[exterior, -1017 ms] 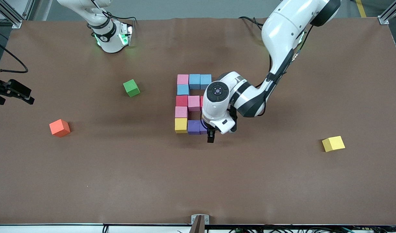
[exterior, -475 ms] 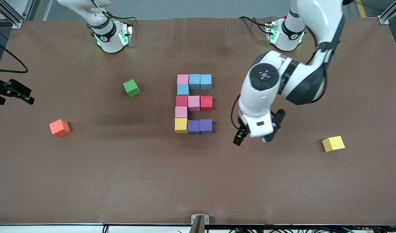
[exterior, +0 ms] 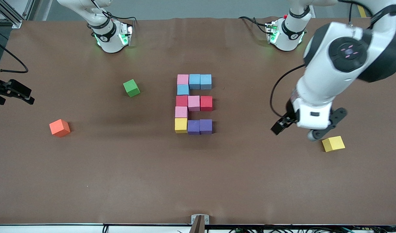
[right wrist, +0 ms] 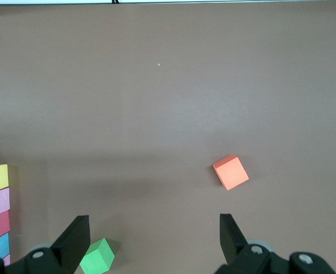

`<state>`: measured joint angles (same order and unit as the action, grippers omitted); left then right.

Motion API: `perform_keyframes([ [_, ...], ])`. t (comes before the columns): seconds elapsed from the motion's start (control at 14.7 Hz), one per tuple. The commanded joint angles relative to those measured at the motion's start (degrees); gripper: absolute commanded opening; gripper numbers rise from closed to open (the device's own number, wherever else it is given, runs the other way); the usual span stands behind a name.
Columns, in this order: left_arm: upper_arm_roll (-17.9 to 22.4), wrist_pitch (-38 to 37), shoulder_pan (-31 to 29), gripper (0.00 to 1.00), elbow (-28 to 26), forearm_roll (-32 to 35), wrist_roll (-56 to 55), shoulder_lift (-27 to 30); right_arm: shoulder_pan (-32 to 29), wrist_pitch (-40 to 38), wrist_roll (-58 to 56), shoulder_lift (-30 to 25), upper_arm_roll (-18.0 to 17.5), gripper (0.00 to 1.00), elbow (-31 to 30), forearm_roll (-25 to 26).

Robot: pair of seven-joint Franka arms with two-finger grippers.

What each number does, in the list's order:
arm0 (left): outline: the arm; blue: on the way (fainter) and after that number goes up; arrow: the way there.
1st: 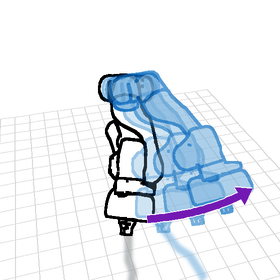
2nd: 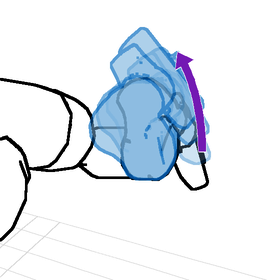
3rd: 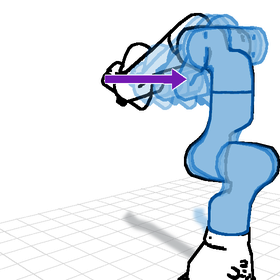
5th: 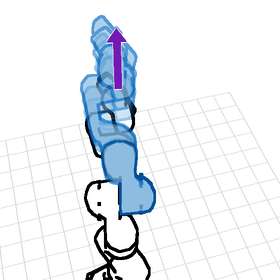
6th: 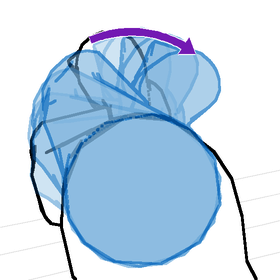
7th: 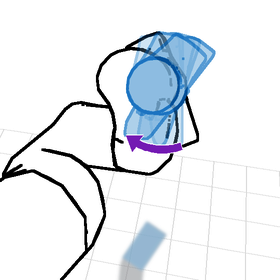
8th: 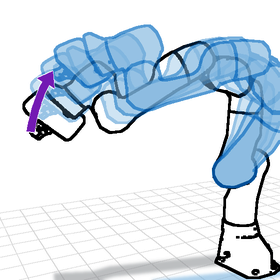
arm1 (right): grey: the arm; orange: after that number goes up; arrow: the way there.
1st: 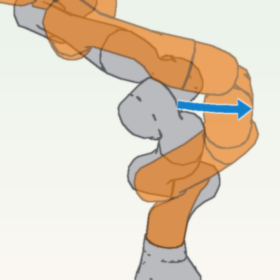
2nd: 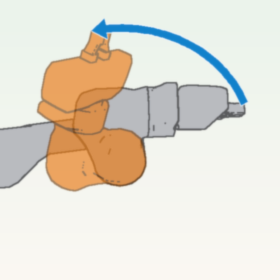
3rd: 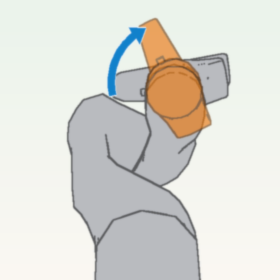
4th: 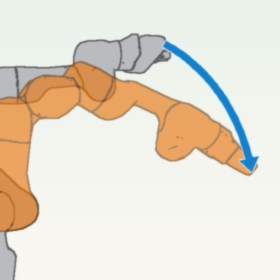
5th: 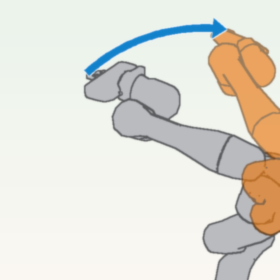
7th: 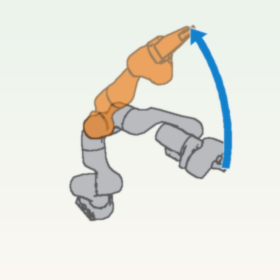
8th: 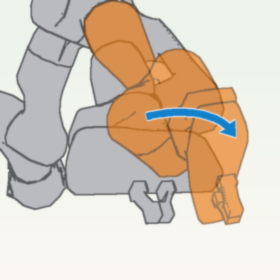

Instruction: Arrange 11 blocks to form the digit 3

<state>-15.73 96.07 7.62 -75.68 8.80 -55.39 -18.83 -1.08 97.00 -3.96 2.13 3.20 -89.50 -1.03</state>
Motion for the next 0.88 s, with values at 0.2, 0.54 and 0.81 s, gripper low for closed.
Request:
perform_keyframes([
  [0.2, 6.66, -7.83, -1.12, 1.00, -6.74, -6.06, 21.07, 11.25, 0.12, 0.20, -0.43, -0.47, -0.03, 1.00, -0.41, 0.24],
  [0.54, 12.39, -7.92, 0.11, 1.00, -14.83, -6.78, 38.33, 19.35, 0.12, 0.12, -0.43, -0.47, -0.03, 1.00, -0.41, 0.24],
  [0.81, 12.39, -8.01, 0.55, 1.00, -18.00, -6.87, 42.28, 22.69, 0.20, 0.12, -0.43, -0.47, -0.03, 1.00, -0.41, 0.24],
])
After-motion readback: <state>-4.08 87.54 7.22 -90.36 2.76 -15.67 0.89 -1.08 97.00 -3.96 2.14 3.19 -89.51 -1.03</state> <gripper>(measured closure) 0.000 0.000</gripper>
